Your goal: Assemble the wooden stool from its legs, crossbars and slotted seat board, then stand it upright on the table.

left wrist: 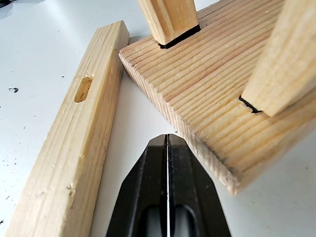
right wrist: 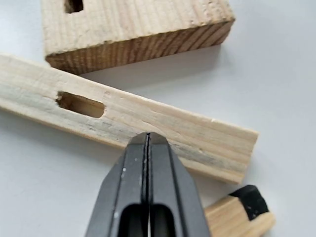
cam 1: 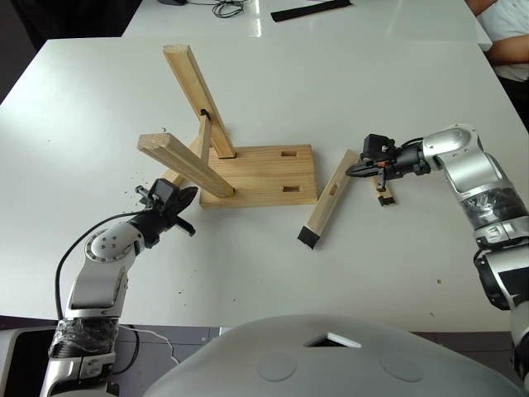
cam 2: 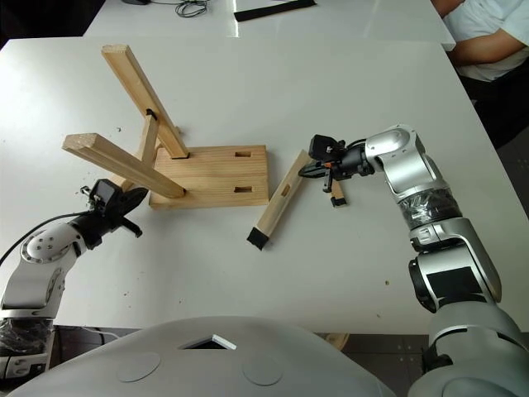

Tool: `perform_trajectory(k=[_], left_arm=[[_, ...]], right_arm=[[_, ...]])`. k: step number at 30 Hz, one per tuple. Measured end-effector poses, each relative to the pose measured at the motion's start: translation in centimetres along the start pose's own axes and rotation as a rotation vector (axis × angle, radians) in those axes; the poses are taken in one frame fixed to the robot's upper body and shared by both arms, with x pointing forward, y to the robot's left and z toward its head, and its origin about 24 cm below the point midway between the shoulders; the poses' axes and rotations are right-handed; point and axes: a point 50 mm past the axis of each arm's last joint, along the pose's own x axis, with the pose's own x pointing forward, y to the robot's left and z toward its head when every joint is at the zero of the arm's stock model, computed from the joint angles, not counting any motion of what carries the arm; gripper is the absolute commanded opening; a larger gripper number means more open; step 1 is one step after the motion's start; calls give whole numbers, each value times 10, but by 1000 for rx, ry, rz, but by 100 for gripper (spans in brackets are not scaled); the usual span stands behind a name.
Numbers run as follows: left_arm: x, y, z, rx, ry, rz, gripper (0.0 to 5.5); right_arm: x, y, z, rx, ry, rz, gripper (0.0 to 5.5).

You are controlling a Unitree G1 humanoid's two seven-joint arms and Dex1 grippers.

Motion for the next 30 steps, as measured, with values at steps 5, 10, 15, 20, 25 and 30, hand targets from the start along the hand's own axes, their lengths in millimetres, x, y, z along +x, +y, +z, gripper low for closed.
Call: perform_trajectory(k=[5, 10, 15, 20, 25, 30], left_arm=[[0, 0, 0, 1, -1, 0, 2], [0, 3, 1, 7, -2, 10, 2], [-25, 1, 13, -22, -44, 23, 2], [-54, -13, 25, -28, -42, -126, 2], [-50, -51, 16, -69, 16, -340, 2], [-22, -55, 4, -55, 52, -309, 2]], right_arm=[[3, -11, 4, 17, -33, -66, 0], [21, -11, 41, 26, -168, -41, 0], [41, -10, 71, -22, -220, -3, 0], [56, -13, 50, 46, -160, -54, 0], [61, -22, 53, 48, -147, -109, 0], [64, -18, 57, -39, -122, -34, 0]])
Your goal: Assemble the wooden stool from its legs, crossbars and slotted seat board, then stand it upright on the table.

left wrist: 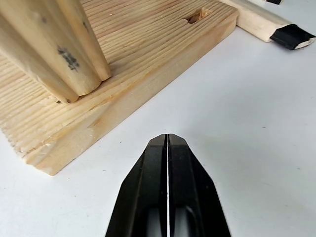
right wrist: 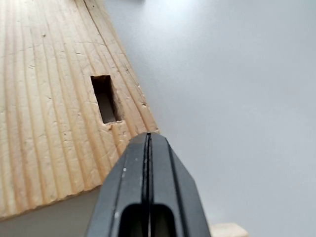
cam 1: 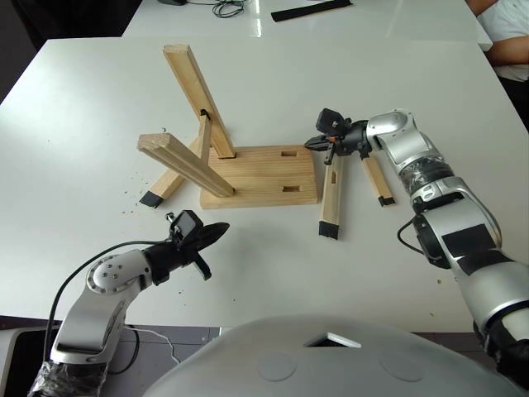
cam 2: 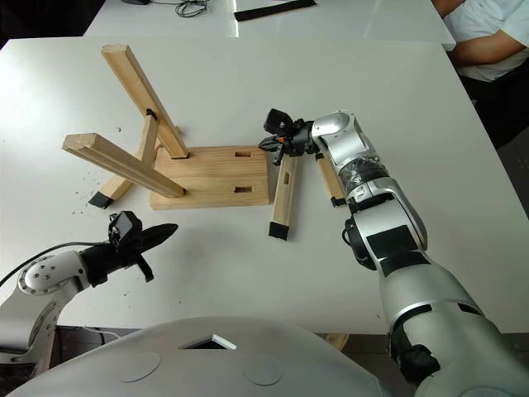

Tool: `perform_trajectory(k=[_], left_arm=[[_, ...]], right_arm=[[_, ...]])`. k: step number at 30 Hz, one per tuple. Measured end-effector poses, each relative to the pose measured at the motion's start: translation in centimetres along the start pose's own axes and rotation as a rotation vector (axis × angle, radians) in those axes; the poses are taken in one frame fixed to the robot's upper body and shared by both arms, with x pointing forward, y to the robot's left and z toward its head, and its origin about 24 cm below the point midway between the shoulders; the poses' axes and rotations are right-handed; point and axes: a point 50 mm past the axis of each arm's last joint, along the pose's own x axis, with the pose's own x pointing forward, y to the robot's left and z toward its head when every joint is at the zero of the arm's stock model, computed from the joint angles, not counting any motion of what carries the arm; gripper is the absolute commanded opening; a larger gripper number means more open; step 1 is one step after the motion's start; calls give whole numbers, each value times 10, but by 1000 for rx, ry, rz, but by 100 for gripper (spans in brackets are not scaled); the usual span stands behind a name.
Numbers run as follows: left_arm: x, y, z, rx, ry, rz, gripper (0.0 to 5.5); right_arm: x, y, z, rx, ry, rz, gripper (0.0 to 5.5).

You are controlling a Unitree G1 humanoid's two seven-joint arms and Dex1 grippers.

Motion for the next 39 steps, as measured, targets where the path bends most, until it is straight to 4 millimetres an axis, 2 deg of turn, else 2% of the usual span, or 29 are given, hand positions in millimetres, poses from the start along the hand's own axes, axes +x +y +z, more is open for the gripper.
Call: perform_trajectory(k=[7, 11, 17, 22, 26, 32, 39], left_arm=[[14, 31, -2, 52, 1, 130, 2], [14, 32, -3, 48, -6, 144, 2], [13, 30, -5, 38, -21, 183, 2], [14, 27, -7, 26, -38, 218, 2], [23, 36, 2, 55, -55, 214, 2], [44, 58, 35, 152, -123, 158, 2], [66, 76, 42, 173, -125, 124, 2]], right_arm=[[-9, 17, 0, -210, 54, 191, 0], [-19, 33, -4, -296, 59, 260, 0], [-35, 61, -16, -337, 39, 312, 0], [-47, 79, -24, -303, 31, 358, 0], [-50, 88, -25, -260, 27, 384, 0], [-46, 106, -23, -164, -16, 442, 0], [-33, 116, -17, -79, -60, 433, 0]])
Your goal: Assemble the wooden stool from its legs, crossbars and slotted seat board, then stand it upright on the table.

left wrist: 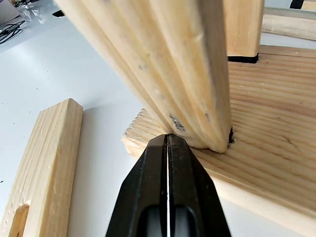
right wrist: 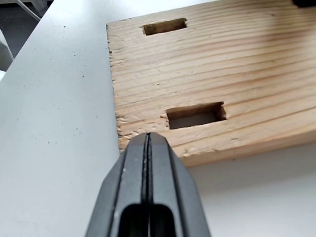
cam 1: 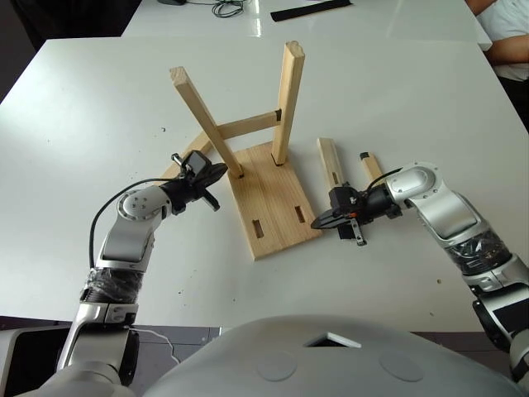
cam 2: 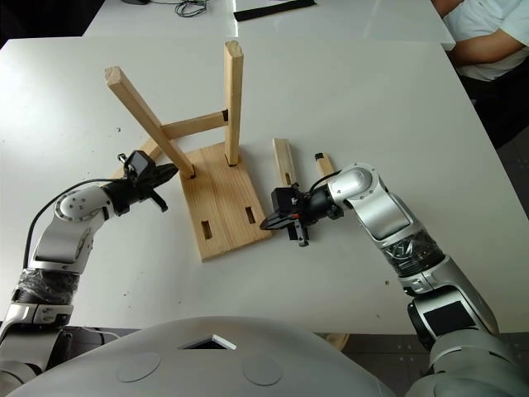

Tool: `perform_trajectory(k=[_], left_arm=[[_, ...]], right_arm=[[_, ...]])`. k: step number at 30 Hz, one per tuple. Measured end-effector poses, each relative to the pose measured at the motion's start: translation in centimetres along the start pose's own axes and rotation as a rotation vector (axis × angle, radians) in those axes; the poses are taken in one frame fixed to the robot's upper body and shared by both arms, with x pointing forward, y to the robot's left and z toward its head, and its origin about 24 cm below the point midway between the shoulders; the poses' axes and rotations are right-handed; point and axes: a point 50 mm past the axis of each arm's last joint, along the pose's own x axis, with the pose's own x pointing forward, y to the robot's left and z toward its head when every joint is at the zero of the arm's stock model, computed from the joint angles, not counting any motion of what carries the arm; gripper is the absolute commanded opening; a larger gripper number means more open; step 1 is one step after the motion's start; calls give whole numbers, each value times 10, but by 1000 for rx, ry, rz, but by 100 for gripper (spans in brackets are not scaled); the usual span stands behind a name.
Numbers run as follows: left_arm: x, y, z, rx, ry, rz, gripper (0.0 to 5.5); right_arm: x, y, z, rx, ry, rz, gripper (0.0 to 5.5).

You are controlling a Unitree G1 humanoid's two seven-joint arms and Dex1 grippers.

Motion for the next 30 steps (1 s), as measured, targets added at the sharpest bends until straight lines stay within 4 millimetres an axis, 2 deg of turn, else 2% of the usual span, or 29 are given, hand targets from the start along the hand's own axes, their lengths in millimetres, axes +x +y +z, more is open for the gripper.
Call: perform_trajectory(k=[6, 9, 11, 13, 16, 18, 21, 25, 30], left_arm=[[13, 11, 4, 13, -53, 56, 2], [12, 14, 7, 18, -85, 103, 2], [-7, 19, 9, 26, -107, 174, 2], [-30, 19, 5, 27, -82, 223, 2], [-68, -2, -12, 29, 67, 189, 2], [-78, -19, -20, 11, 140, 116, 2], [-74, -28, -22, -10, 167, 65, 2], [-49, -33, -15, -7, 122, 11, 2], [-19, -30, -19, -14, 92, -19, 2]], right_arm=[[7, 0, 0, 103, -72, -56, 0], [-5, -5, 3, 154, -119, -143, 0], [-25, -12, 9, 162, -161, -222, 0], [-35, -19, 13, 143, -153, -281, 0], [-34, -28, 6, 135, -91, -345, 0], [-27, -29, 0, 145, -66, -348, 0], [-13, -28, -1, 140, -63, -317, 0], [-3, -21, -4, 122, -27, -233, 0], [4, -20, -11, 95, 25, -143, 0]])
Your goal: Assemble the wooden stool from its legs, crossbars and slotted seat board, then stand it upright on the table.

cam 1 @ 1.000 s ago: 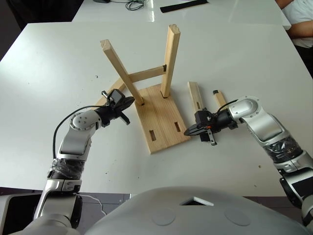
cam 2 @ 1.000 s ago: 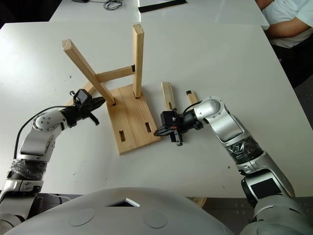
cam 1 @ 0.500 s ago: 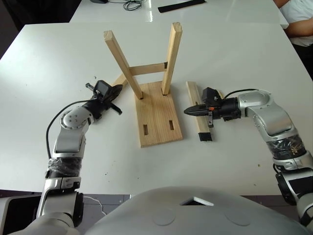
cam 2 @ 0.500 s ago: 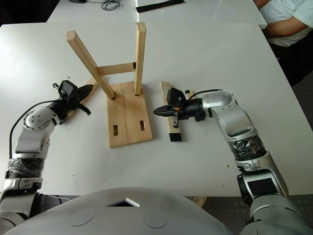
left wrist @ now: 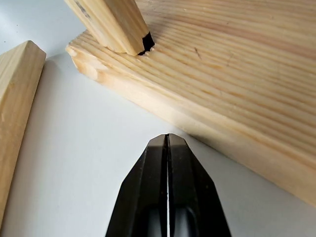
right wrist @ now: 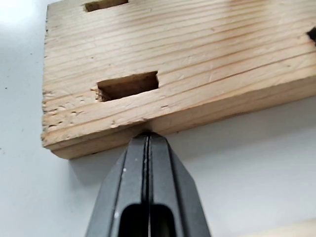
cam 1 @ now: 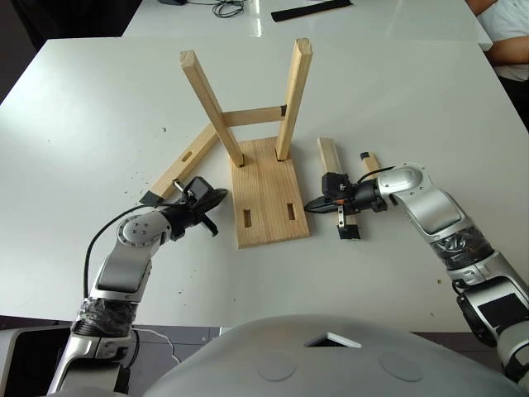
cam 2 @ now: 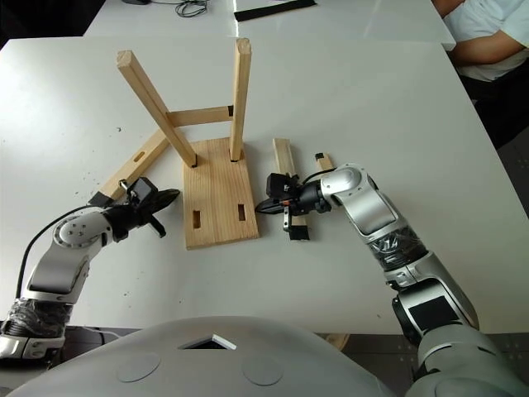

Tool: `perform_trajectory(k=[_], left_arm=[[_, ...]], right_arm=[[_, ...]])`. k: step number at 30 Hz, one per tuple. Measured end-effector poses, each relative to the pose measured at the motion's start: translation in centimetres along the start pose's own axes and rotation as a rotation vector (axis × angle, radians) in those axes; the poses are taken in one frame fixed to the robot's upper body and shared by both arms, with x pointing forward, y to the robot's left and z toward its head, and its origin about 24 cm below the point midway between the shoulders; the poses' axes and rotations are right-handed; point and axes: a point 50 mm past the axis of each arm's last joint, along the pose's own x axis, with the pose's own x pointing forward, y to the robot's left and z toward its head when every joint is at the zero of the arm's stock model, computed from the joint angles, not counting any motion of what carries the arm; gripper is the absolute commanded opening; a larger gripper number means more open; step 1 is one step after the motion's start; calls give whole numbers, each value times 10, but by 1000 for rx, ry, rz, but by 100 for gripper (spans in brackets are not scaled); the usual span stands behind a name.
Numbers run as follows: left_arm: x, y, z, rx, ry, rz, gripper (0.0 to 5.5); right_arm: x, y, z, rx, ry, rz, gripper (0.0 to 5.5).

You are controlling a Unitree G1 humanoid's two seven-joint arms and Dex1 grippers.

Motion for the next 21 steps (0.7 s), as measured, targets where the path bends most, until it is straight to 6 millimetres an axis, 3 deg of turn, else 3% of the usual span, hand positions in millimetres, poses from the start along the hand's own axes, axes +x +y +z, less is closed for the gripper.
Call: perform_trajectory(k=[8, 15, 21], left_arm=[[19, 15, 3, 25, -27, 12, 2], [33, 10, 8, 3, -59, 6, 2], [33, 6, 11, -13, -87, 32, 2]], right_arm=[[5, 0, -1, -21, 8, 34, 0], [7, -1, 0, -11, -2, 20, 0], [-2, -8, -2, 28, -19, -54, 0]])
